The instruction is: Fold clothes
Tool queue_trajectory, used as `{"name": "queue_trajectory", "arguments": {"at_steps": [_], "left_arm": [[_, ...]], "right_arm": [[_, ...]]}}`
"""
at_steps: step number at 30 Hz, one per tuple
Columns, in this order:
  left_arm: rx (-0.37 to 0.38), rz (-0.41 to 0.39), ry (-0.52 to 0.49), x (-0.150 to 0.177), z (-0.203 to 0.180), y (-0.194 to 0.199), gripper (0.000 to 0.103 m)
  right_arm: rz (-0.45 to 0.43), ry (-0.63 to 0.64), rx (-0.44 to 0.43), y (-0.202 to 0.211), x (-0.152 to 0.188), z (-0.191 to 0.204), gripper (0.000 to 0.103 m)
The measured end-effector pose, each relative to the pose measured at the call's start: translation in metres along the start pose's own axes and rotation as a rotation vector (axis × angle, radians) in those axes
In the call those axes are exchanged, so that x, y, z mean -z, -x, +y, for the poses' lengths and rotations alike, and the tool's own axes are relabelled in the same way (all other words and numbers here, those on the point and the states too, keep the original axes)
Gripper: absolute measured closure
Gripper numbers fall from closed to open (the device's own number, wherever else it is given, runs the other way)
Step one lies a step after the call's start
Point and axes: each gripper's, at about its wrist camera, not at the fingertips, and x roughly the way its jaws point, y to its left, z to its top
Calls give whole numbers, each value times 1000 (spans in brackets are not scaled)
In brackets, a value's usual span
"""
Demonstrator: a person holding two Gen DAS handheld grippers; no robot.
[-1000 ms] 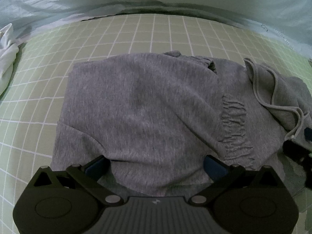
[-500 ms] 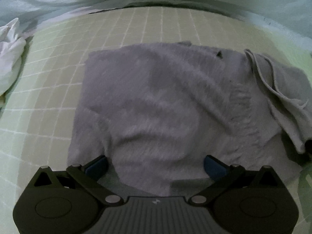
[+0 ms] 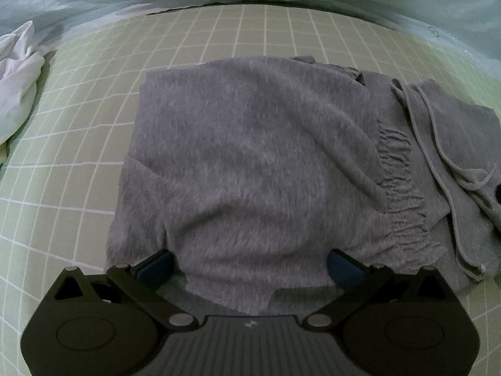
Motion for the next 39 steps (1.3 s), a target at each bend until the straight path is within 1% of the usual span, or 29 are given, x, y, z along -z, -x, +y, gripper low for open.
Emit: {"name": "queue_trajectory", "arguments": {"at_steps": [2, 3, 4, 5, 6, 7, 11, 12, 13, 14, 15, 16, 17, 18, 19, 20, 21, 22, 23, 24, 25, 28, 32, 34, 35, 37, 39], "left_arm": [[0, -1, -1, 0, -1, 0, 0], [0, -3, -1, -1, -1, 0, 0], [0, -4, 0, -1, -1, 0, 0], [0, -6, 0, 0, 0, 1, 0], [0, -6, 0, 0, 0, 1, 0], [0, -7, -1, 1, 1, 1, 0], [-1, -9, 0, 2, 1, 1, 0], [-2, -9, 0, 2, 1, 1, 0], [-2, -9, 0, 2, 0, 2, 0], [-1, -9, -1, 2, 0, 2, 0], [-1, -9, -2, 2, 0, 2, 0], [0, -10, -3, 2, 0, 2, 0], [0, -10, -3, 2, 0, 2, 0], [1, -11, -4, 3, 1, 2, 0], [2, -12, -6, 3, 1, 2, 0], [2, -12, -6, 3, 1, 2, 0], [2, -13, -7, 3, 2, 1, 0], [2, -14, -7, 4, 2, 1, 0], [2, -14, -8, 4, 2, 2, 0], [3, -15, -8, 4, 2, 1, 0], [3, -15, -8, 4, 2, 1, 0], [3, -16, -8, 4, 2, 1, 0], [2, -16, -6, 3, 2, 1, 0], [0, -17, -1, 2, 1, 0, 0], [-1, -17, 1, 2, 0, 0, 0], [-1, -16, 2, 2, 0, 0, 0], [-2, -15, 2, 2, 0, 0, 0]], "right_arm": [[14, -21, 7, -8, 3, -6, 35], [22, -32, 10, -13, 4, -9, 45], [23, -38, -14, -11, 5, -10, 56], [23, -43, -43, -9, 6, -10, 87], [13, -26, -70, -3, 7, -6, 100], [1, -5, -97, 4, 7, -2, 100], [63, 135, -187, 7, 21, 28, 100], [80, 171, -209, 8, 25, 35, 98], [96, 207, -231, 9, 28, 43, 93], [132, 193, -243, 6, 33, 45, 89], [155, 170, -252, 5, 35, 45, 83], [161, 158, -264, 7, 35, 45, 78], [152, 163, -265, 11, 33, 45, 62], [142, 171, -264, 15, 31, 46, 51], [132, 180, -263, 19, 28, 47, 49], [117, 185, -245, 23, 26, 45, 44], [103, 190, -224, 26, 24, 44, 31], [79, 182, -190, 29, 20, 40, 24], [47, 166, -154, 31, 18, 34, 13], [15, 148, -119, 33, 15, 27, 5], [-4, 127, -81, 31, 13, 20, 1], [-52, 60, 38, 24, 6, -3, 0], [0, -58, 91, 1, 7, -44, 0], [20, -101, 126, -9, 10, -57, 0], [35, -106, 142, -14, 11, -61, 0], [55, -64, 145, -18, 8, -62, 0], [83, -30, 174, -25, 4, -59, 0]]}}
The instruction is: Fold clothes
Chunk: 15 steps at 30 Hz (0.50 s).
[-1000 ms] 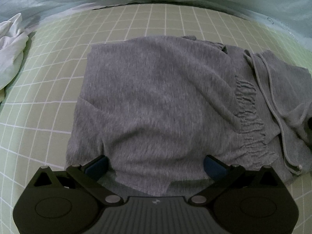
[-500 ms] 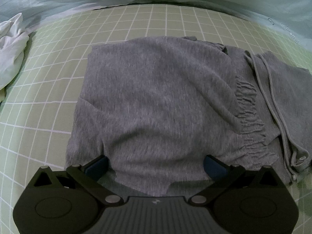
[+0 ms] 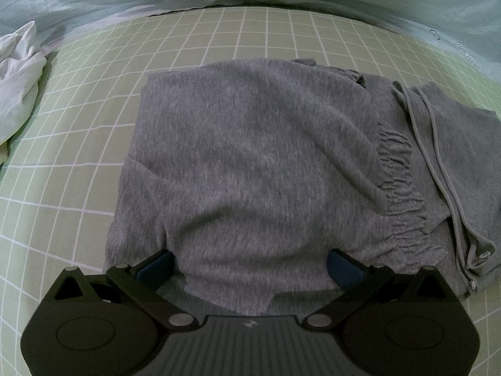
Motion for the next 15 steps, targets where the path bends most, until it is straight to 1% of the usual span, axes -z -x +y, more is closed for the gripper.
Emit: {"name": "queue_trajectory", "arguments": {"at_steps": [3, 4, 5, 6, 7, 8, 9, 11, 15], "left_arm": [[0, 1, 0, 0, 0, 0, 0], [0, 0, -1, 0, -1, 0, 0], [0, 0, -1, 0, -1, 0, 0], [-1, -1, -1, 1, -1, 0, 0], [-1, -2, 1, 1, -1, -1, 0], [-1, -1, 1, 1, -1, -1, 0], [-1, -1, 0, 1, -1, -1, 0], [1, 5, -1, 0, -1, -1, 0], [11, 33, -2, -5, 2, -1, 0]], "right_arm": [[-4, 7, 22, -1, 0, 3, 0], [-10, 2, 21, 0, 1, 3, 3], [-17, -4, 21, 1, 2, 4, 9], [-20, -13, 10, 3, 1, 3, 29], [-22, -22, -1, 6, 1, 2, 51], [-25, -31, -13, 8, 1, 1, 65], [-27, -40, -25, 10, 0, 1, 86], [-32, -58, -48, 15, 0, -1, 87], [-57, -36, -22, 25, -6, 11, 88]]}}
